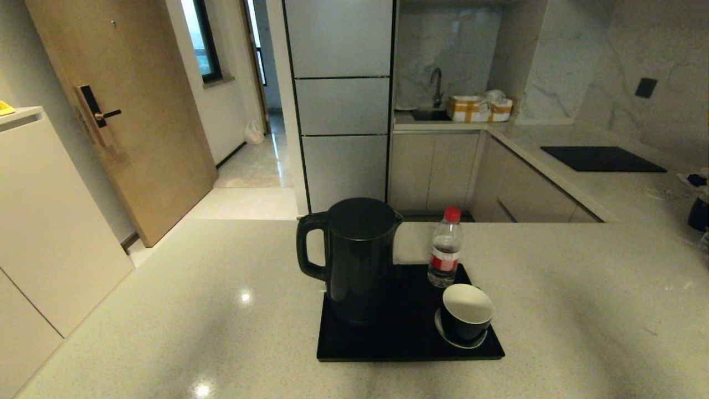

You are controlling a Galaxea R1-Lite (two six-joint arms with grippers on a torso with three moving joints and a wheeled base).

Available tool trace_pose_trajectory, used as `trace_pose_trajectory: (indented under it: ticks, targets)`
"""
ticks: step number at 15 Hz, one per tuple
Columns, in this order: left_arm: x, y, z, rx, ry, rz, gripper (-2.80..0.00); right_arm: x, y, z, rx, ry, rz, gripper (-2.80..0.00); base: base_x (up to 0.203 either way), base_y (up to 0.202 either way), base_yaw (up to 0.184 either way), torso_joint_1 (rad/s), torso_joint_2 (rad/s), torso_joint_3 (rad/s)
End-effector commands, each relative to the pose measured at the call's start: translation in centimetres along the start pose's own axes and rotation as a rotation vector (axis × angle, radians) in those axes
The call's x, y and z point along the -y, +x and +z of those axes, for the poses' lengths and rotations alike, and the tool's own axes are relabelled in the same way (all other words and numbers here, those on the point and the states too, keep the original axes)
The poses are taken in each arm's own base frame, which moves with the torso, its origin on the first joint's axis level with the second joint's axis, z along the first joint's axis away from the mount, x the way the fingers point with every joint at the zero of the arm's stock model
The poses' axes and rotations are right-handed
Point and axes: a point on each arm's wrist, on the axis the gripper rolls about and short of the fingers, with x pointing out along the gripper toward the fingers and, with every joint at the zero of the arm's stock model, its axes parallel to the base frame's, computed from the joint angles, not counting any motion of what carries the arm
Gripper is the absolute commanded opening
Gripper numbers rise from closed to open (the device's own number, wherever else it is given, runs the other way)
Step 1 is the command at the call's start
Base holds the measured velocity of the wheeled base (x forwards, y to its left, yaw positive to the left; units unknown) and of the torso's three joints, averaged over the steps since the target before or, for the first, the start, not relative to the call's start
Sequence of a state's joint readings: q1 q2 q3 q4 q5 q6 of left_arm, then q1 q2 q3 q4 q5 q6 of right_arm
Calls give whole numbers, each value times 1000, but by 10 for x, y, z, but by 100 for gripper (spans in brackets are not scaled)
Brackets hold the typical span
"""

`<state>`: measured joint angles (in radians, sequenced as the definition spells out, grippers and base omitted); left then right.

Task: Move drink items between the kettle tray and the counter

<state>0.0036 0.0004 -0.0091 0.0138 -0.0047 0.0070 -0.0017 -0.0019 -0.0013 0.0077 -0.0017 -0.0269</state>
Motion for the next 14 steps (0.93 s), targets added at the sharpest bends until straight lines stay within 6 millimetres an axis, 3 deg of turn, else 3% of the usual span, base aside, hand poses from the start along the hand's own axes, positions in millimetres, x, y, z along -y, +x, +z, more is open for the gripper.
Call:
trace_pose_trajectory:
  ticks: [1,14]
  targets:
    - [0,0,0,1,0,0,-280,0,0,0,0,-1,0,-280,0,0,0,0,0,0]
    - [0,0,0,0,1,1,-280,0,0,0,1,41,-3,-280,0,0,0,0,0,0]
